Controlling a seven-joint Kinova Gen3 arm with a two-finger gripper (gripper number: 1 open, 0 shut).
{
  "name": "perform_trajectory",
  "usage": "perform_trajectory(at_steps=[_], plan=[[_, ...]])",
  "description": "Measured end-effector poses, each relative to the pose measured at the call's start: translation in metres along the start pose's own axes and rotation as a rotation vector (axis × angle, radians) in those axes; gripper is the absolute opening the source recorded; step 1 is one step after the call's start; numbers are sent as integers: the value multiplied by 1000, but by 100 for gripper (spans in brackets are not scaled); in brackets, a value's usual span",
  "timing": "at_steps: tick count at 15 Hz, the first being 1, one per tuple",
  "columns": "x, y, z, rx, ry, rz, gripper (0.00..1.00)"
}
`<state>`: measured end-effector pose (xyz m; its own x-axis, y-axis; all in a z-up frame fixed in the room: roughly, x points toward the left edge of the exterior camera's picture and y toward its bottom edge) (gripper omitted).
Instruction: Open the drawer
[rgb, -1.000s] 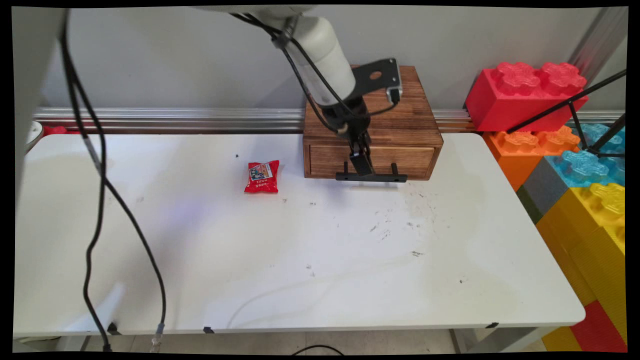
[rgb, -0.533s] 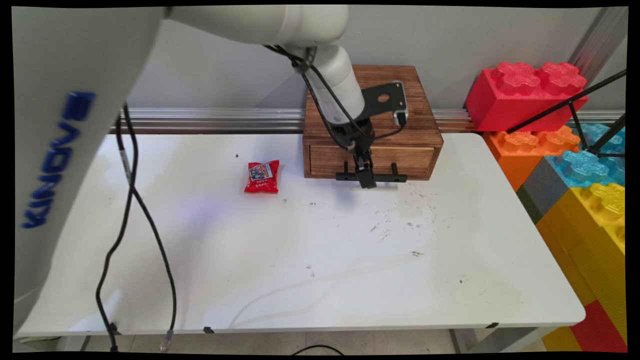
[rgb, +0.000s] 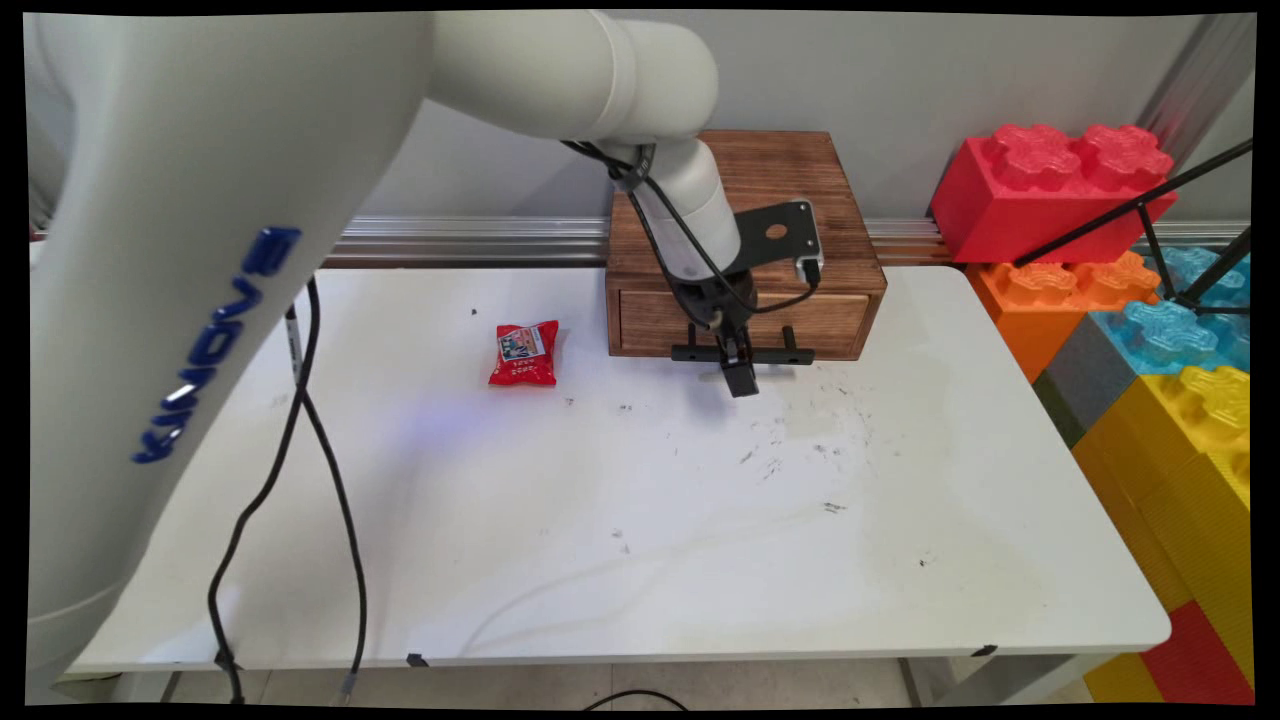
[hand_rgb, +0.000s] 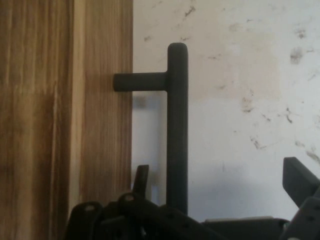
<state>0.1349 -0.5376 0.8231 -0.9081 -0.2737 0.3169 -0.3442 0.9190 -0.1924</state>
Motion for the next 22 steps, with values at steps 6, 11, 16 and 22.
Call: perform_trajectory(at_steps=[6,11,16,22], plan=[[-1,1,18,5,5,-9,100],[-3,5,28,2,15,-10,100],[-6,13,30,-9,29,-9,100],[-12,32,23,-34,43,3,100]])
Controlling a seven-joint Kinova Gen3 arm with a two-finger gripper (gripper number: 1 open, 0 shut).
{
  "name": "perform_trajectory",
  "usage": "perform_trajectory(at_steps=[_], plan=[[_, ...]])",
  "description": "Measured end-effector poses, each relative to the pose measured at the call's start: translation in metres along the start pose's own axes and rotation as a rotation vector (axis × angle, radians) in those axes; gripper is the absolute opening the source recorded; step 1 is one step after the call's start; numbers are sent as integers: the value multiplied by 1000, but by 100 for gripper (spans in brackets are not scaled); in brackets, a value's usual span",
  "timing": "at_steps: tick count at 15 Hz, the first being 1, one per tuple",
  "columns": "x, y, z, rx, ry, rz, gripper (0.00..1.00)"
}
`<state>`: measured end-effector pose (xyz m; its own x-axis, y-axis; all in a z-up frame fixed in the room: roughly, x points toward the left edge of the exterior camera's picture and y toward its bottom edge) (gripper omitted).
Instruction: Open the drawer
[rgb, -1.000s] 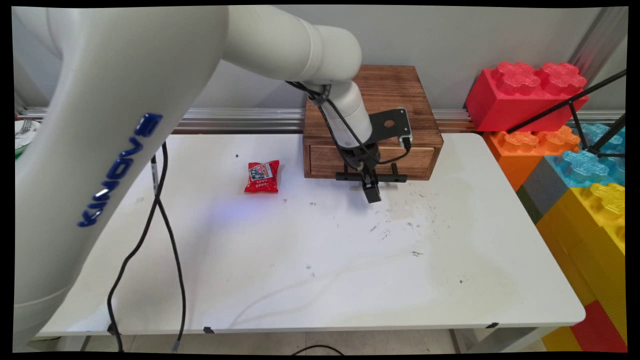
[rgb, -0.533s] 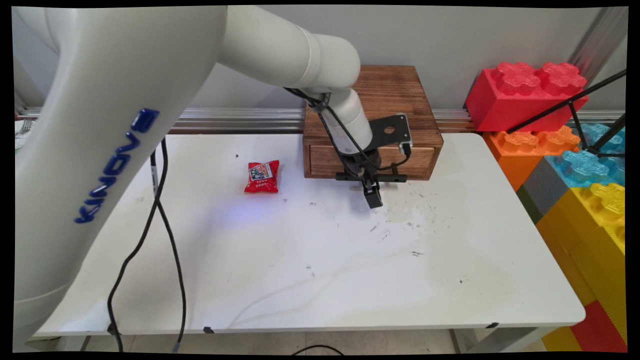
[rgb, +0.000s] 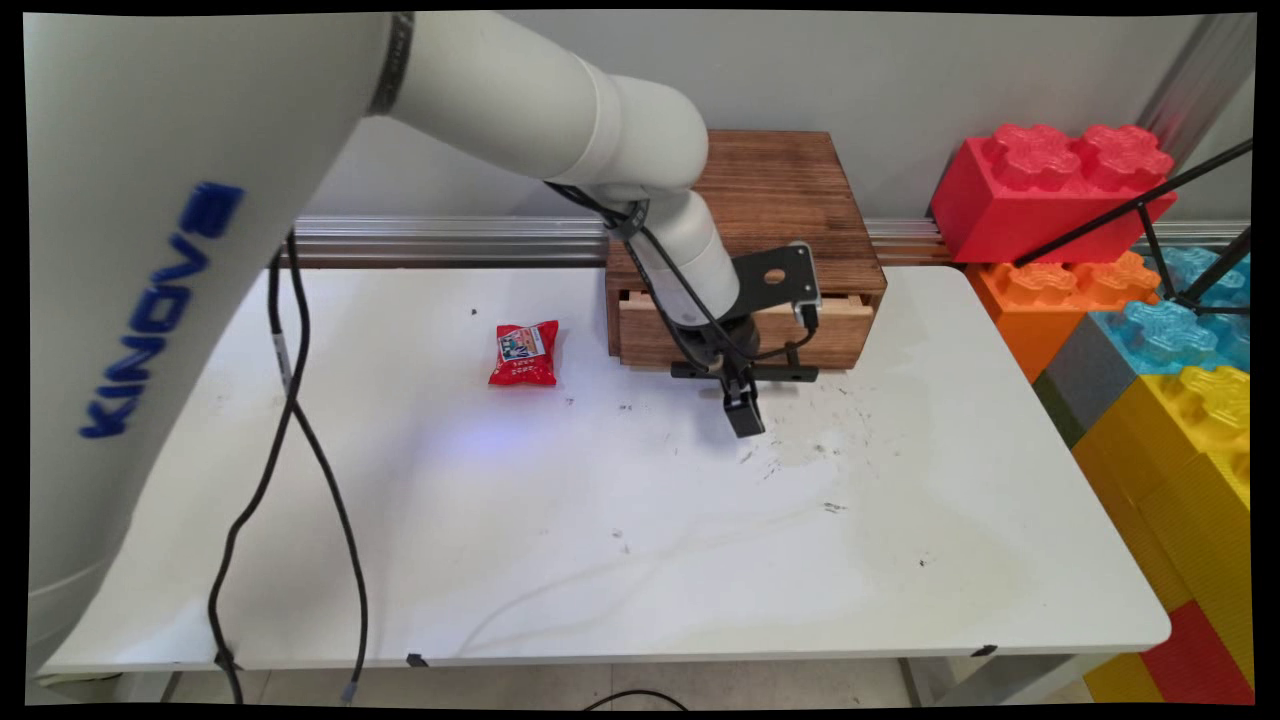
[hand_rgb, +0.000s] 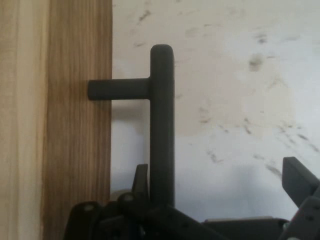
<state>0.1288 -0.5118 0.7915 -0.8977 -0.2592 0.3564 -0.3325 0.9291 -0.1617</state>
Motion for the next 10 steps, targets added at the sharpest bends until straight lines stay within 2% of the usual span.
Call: perform_trajectory(at_steps=[10], plan=[[-6,46,-18,-45,27,2,100]])
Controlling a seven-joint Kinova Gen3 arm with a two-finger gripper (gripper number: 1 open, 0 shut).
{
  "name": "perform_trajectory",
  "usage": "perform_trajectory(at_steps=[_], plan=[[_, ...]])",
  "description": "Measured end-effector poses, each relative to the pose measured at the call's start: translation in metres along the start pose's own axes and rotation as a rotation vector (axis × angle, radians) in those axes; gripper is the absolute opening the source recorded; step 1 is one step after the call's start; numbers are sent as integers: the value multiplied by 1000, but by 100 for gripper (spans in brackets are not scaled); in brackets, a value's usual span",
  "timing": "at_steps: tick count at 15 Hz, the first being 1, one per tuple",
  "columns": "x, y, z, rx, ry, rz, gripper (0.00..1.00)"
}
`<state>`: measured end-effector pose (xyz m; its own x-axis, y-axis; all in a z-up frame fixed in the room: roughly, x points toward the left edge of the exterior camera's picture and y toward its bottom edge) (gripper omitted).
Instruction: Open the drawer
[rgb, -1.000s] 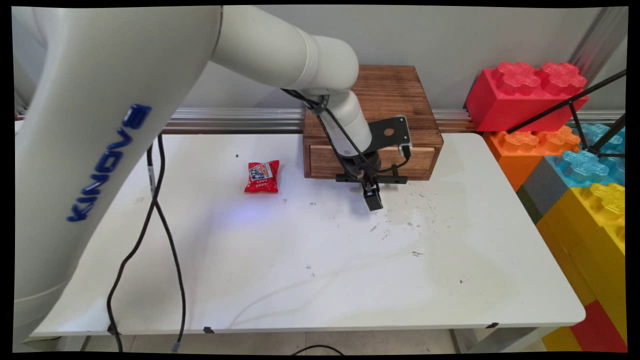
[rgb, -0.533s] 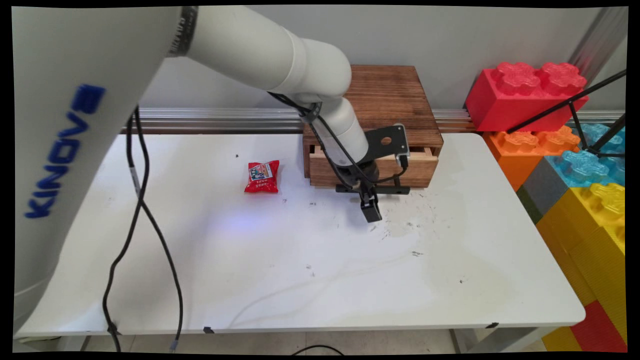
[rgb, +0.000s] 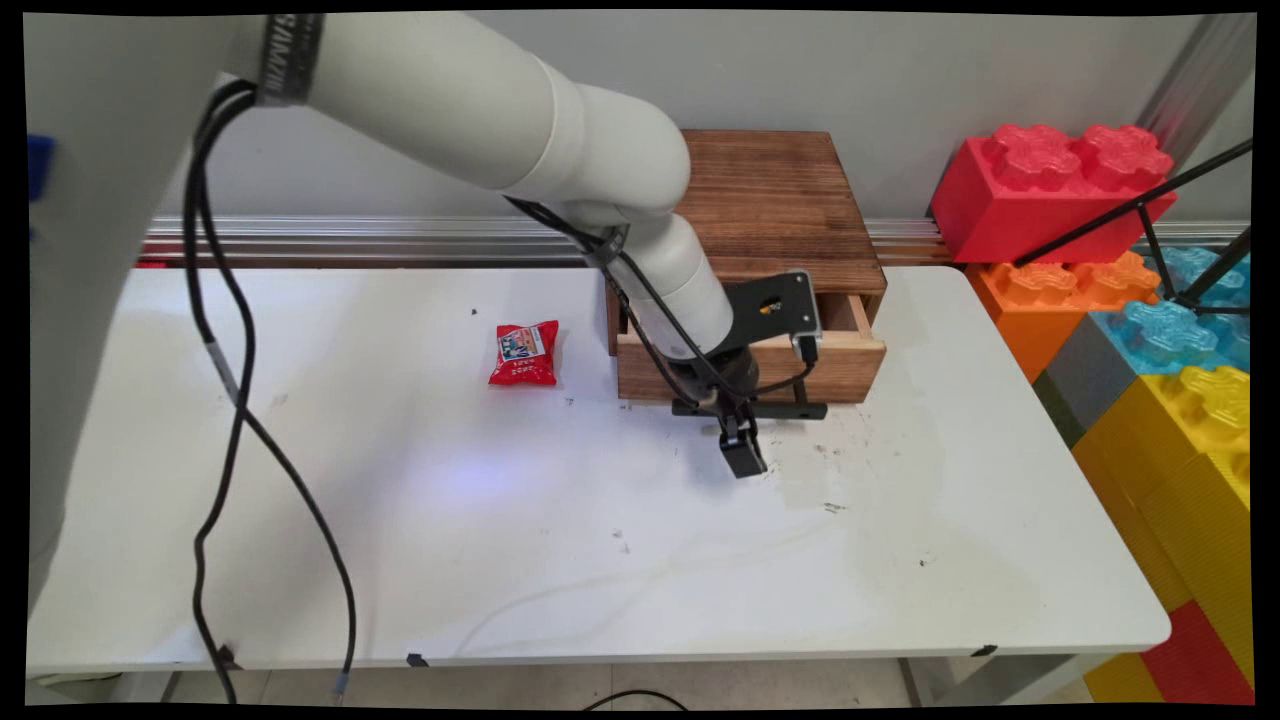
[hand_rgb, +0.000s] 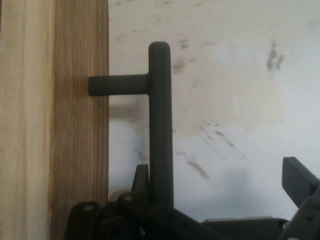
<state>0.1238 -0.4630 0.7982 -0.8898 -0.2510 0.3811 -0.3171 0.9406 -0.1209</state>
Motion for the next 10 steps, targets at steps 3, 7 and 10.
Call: perform_trajectory(at_steps=[3,7,10], plan=[[-2,17,-3,-17,4,8,100],[-3,35,-5,-32,11,16,100],[-4,49,-7,-41,18,20,100]])
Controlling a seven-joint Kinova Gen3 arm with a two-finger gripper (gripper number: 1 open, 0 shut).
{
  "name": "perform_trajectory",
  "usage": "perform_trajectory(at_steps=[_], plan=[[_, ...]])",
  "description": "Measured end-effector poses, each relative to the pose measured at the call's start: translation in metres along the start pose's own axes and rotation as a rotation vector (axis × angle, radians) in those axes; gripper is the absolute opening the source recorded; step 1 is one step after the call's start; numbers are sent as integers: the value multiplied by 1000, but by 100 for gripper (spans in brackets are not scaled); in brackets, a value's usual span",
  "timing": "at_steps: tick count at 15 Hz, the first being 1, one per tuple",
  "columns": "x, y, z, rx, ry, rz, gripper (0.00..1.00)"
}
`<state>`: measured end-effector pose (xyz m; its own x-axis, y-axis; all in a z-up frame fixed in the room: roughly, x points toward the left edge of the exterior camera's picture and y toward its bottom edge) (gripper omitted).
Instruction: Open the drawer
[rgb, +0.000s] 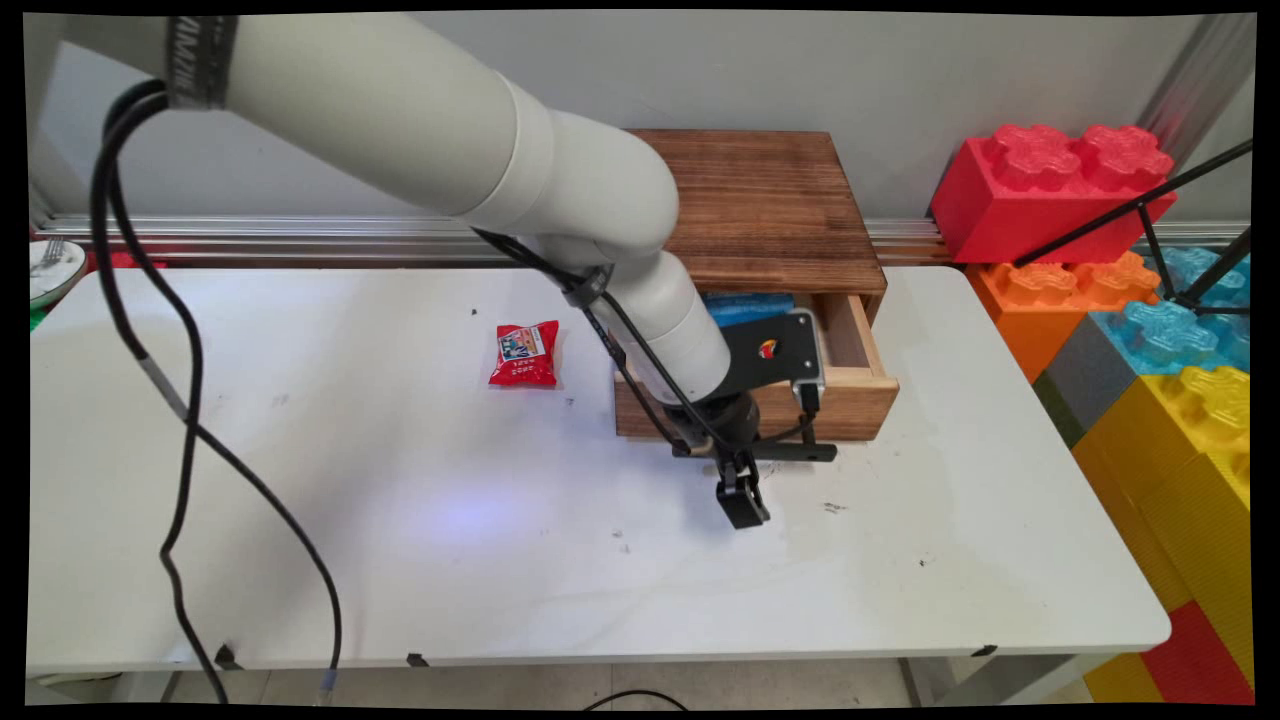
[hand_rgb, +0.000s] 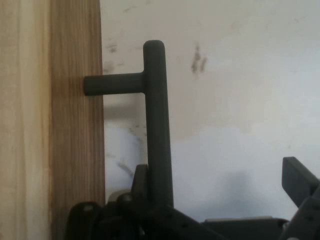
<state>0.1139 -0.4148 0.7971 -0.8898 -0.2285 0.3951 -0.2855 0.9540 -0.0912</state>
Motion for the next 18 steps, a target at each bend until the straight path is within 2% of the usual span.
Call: perform_trajectory(at_steps=[18], plan=[[-3,60,-2,-47,35,-3,100]])
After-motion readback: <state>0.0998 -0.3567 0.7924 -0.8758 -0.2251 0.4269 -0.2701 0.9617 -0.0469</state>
